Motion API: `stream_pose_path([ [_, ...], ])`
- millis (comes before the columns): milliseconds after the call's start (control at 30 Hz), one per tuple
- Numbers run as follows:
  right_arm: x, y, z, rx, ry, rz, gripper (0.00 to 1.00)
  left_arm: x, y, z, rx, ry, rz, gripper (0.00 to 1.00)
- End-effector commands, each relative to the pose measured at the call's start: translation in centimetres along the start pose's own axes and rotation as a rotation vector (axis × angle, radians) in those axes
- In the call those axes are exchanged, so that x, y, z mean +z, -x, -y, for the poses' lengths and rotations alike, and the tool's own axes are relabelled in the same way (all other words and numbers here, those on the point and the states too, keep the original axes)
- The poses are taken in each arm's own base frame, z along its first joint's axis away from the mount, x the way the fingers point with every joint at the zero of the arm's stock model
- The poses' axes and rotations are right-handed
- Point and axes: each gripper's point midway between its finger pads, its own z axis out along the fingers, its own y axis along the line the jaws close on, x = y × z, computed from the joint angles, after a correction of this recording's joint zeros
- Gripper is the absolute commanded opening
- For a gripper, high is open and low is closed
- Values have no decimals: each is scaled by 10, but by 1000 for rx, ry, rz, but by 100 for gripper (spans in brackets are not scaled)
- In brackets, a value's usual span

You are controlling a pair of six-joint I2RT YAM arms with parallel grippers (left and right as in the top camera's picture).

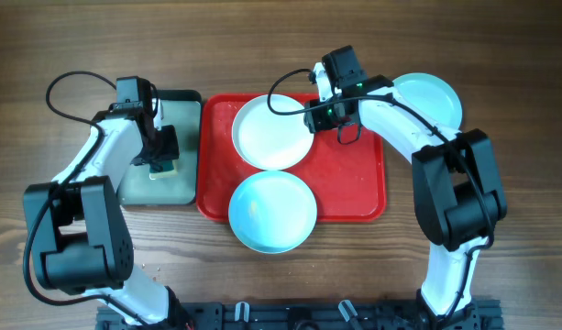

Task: Clean dirty plates on tray and stack at the side
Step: 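Lower the left gripper into the black tray and grasp the sponge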

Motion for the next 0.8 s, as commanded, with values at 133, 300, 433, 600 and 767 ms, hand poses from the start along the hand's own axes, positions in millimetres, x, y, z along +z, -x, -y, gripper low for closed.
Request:
stream_pose_path([
  [133,-14,10,-7,-8,20,36,53,-13,15,-3,-58,-89,46,49],
  [300,-14,10,-7,-8,20,37,53,-14,16,-3,-85,-150,48,44],
  [433,-13,10,-7,-9,21,37,53,-14,16,-3,-84,-149,47,35],
  [600,-14,10,-7,-8,21,37,53,-14,13,-3,-85,-148,34,34],
  [767,-14,11,-7,-8,21,38,53,-10,4,-3,-86,-148,10,27],
])
